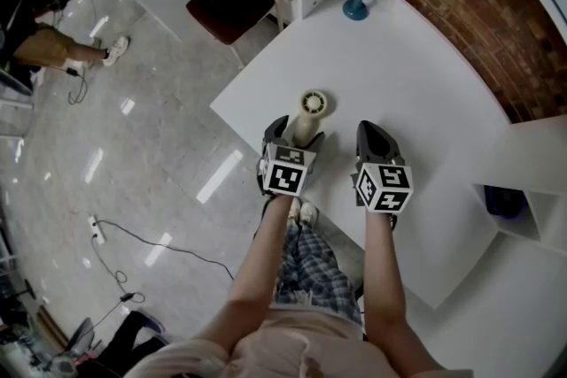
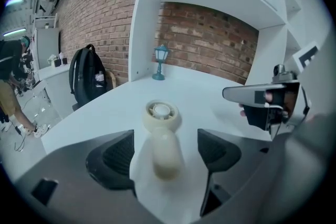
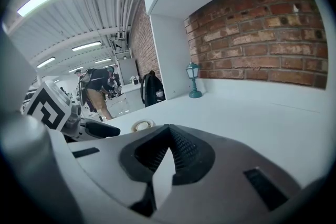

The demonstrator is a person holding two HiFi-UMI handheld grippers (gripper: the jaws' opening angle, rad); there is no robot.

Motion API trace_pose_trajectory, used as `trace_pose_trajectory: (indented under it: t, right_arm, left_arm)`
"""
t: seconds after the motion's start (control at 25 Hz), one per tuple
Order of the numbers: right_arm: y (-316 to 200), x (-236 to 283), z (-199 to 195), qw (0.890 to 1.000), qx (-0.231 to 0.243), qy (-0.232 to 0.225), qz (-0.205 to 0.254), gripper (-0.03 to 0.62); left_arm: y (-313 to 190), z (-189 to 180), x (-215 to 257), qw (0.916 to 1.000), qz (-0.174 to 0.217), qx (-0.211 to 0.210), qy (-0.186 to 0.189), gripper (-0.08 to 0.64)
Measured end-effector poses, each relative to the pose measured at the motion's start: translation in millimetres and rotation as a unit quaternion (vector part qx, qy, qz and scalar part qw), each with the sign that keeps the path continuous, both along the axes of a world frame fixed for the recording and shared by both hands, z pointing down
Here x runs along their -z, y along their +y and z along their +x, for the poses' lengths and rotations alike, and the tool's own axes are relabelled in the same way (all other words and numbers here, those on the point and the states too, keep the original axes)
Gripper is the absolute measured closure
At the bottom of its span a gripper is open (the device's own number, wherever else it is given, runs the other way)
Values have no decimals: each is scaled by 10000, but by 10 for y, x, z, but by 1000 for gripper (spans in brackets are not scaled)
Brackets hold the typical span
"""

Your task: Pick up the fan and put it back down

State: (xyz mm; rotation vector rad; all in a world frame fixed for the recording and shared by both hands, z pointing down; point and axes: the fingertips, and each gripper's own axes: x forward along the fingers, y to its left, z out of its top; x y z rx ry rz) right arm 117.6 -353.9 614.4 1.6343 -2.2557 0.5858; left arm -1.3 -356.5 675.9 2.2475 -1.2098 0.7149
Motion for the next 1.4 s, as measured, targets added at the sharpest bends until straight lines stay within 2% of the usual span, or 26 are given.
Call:
trace_pose_trajectory:
  t: [0.12, 0.24, 0.36, 0.48, 0.64, 0.8, 0.92, 1.24, 1.4]
  right_arm:
    - [22, 56, 7, 10000, -17, -10, 24, 577]
    - [39, 149, 29, 9999, -31, -21, 97, 577]
    - [91, 327, 57, 9997, -73, -49, 228, 577]
    - [194, 577, 97, 9991, -130, -83, 391, 577]
    - [348, 943, 152, 9977, -182, -105, 649, 577]
    - [526, 1290, 202, 9950, -209, -201, 954, 577]
    - [634, 1514, 255, 9925, -254, -215, 1180, 577]
    - [839, 2032, 415, 9833, -378, -220, 1767, 577]
    - [918, 2204, 508, 9774, -449, -182, 2059, 577]
  left_arm:
    - [11, -15, 111, 10000, 73, -10, 37, 198]
    - [0, -41, 316, 9994, 215, 84, 255, 199]
    - [-4, -98, 635, 9967, 411, 236, 663, 201]
    - [34, -134, 1050, 9903, 680, 261, 1182, 212]
    - [102, -179, 1672, 9777, 1226, 165, 1698, 327]
    - [232, -245, 2197, 9629, 1767, 99, 2036, 437]
    - [334, -280, 2508, 9531, 2145, 27, 2133, 489]
    - [579, -330, 3072, 9295, 3018, -75, 2118, 531]
    - [624, -378, 3195, 9247, 3300, -29, 1896, 532]
